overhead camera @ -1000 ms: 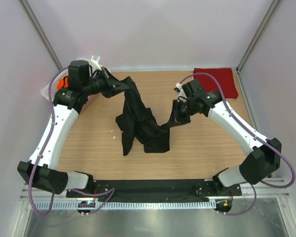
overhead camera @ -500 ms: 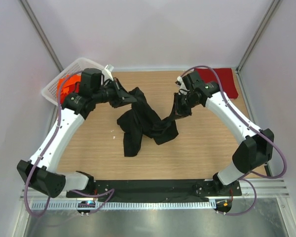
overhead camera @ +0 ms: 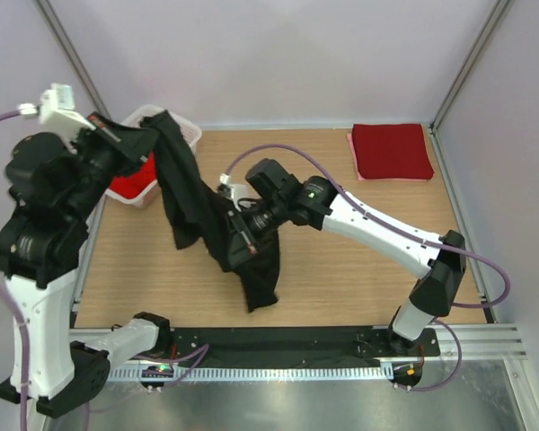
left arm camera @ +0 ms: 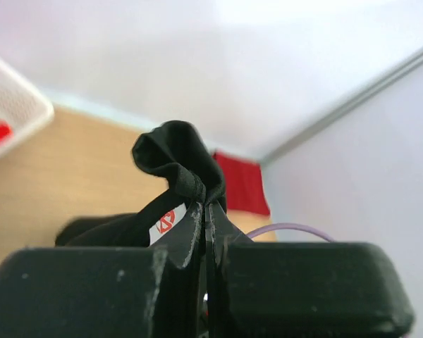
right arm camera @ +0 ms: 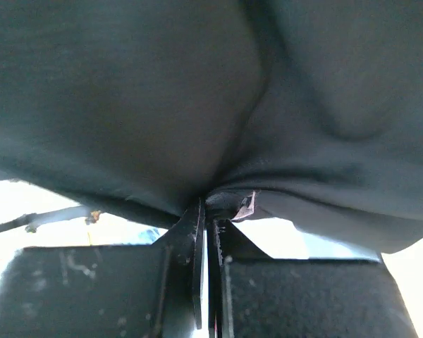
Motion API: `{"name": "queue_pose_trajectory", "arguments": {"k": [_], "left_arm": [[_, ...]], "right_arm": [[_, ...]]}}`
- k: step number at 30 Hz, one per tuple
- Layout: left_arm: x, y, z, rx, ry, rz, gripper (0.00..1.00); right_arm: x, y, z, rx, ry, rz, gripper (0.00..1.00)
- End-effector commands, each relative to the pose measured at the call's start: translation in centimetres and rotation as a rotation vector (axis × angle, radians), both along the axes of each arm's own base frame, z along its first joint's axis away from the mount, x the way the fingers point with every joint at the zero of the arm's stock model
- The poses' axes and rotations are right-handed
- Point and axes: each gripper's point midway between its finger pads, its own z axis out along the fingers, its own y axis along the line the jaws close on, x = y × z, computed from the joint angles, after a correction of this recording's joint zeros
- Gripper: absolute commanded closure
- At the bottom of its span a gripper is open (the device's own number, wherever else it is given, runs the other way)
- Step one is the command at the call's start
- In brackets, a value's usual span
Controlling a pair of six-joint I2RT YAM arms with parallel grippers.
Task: Fold and stack the t-shirts
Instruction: Flatten the tshirt out
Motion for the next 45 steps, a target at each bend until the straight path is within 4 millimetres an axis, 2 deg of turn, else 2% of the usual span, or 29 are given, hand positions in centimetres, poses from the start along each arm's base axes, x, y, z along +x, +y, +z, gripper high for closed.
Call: {"name": "queue_pose_trajectory", "arguments": {"k": [1, 4, 7, 8, 9, 10, 11, 12, 13, 14, 15, 16, 17, 18, 19, 21, 22, 25, 26, 27, 29, 33, 34, 35, 38, 41, 42, 44, 45], "left_arm": [[-2.0, 4.3, 7.3, 0.014, -0.256, 0.183, 1.00], [-2.1, 3.4, 9.6, -0.005, -0.339, 0.136, 1.00], [-0.2, 1.4, 9.8, -0.056, -0.351, 0.061, 1.00], [1.8, 0.0, 8.2, -0.060, -0.311, 0.020, 1.00], [2.3, -1.9, 7.7, -0.073, -0.304, -0.077, 1.00], [3.5, -3.5, 7.7, -0.128, -0.308, -0.140, 1.00], [4.8, -4.8, 6.3, -0.143, -0.262, -0.184, 1.00], [7.0, -7.9, 3.6, -0.141, -0.177, -0.274, 1.00], [7.9, -9.6, 2.4, -0.118, -0.152, -0.313, 1.00], [8.3, -11.6, 1.2, -0.096, -0.127, -0.359, 1.00], [9.5, -15.1, -2.2, -0.069, -0.046, -0.419, 1.00], [9.9, -16.9, -3.8, -0.062, -0.011, -0.453, 1.00], [10.3, -18.7, -5.9, -0.062, 0.046, -0.495, 1.00], [10.4, -22.0, -9.3, -0.045, 0.114, -0.557, 1.00], [10.6, -23.8, -11.4, -0.032, 0.157, -0.589, 1.00], [10.2, -26.9, -15.0, -0.004, 0.228, -0.646, 1.00], [10.1, -29.6, -18.9, 0.032, 0.294, -0.682, 0.99], [10.2, -33.4, -25.8, 0.060, 0.433, -0.735, 0.95], [9.9, -34.4, -26.8, 0.053, 0.466, -0.778, 0.92], [10.0, -34.5, -27.8, 0.058, 0.502, -0.774, 0.82], [10.9, -34.4, -27.5, 0.082, 0.493, -0.738, 0.76], [10.8, -32.1, -23.7, 0.178, 0.432, -0.702, 0.14], [10.7, -31.5, -23.0, 0.181, 0.429, -0.701, 0.10], [10.3, -30.5, -21.4, 0.179, 0.413, -0.693, 0.09], [8.7, -27.7, -21.4, 0.196, 0.464, -0.656, 0.10], [6.0, -23.8, -23.5, 0.195, 0.554, -0.592, 0.20], [4.2, -21.9, -25.6, 0.211, 0.609, -0.568, 0.25], [2.3, -20.6, -27.5, 0.197, 0.673, -0.551, 0.29], [0.3, -19.0, -30.2, 0.206, 0.741, -0.530, 0.33]], "right_arm": [[-1.0, 5.1, 8.7, 0.295, 0.020, 0.088, 0.99], [-1.3, 5.8, 12.1, 0.403, 0.077, 0.072, 0.99], [-1.9, 5.6, 15.0, 0.522, 0.071, 0.084, 0.99], [-1.5, 5.2, 15.1, 0.526, 0.063, 0.065, 0.99], [-0.8, 5.1, 13.4, 0.489, 0.075, 0.020, 0.99], [-0.4, 4.0, 13.5, 0.489, 0.072, -0.014, 0.99], [1.4, 3.2, 12.7, 0.469, 0.087, -0.089, 0.99], [3.1, 2.3, 11.6, 0.442, 0.090, -0.173, 0.99], [3.7, 0.5, 8.7, 0.364, 0.130, -0.251, 0.99], [6.4, -1.6, 6.8, 0.314, 0.142, -0.362, 0.99], [7.1, -3.1, 5.0, 0.258, 0.155, -0.422, 0.88], [7.2, -5.6, 0.5, 0.105, 0.214, -0.513, 0.81], [7.3, -7.8, -0.4, 0.063, 0.202, -0.562, 0.73], [8.1, -10.5, -2.8, -0.013, 0.196, -0.631, 0.62], [7.9, -13.0, -4.6, -0.113, 0.203, -0.693, 0.57], [8.6, -17.2, -4.8, -0.168, 0.122, -0.784, 0.47], [8.3, -19.5, -5.6, -0.256, 0.103, -0.847, 0.39], [8.1, -23.4, -5.3, -0.351, 0.019, -0.924, 0.38], [8.3, -24.4, -5.3, -0.386, -0.021, -0.947, 0.35], [8.4, -24.9, -5.0, -0.402, -0.057, -0.947, 0.35], [8.4, -25.9, -5.2, -0.450, -0.084, -0.948, 0.35], [9.3, -27.0, -5.8, -0.527, -0.136, -0.932, 0.34], [9.8, -27.0, -6.4, -0.546, -0.138, -0.919, 0.34], [10.3, -27.2, -6.5, -0.559, -0.147, -0.923, 0.34], [12.1, -27.2, -7.7, -0.588, -0.135, -0.919, 0.34], [14.3, -26.9, -9.2, -0.615, -0.103, -0.915, 0.34], [15.3, -26.9, -9.1, -0.625, -0.120, -0.923, 0.34], [17.0, -27.0, -10.3, -0.675, -0.114, -0.913, 0.34], [17.7, -27.0, -10.8, -0.692, -0.114, -0.911, 0.34]]}}
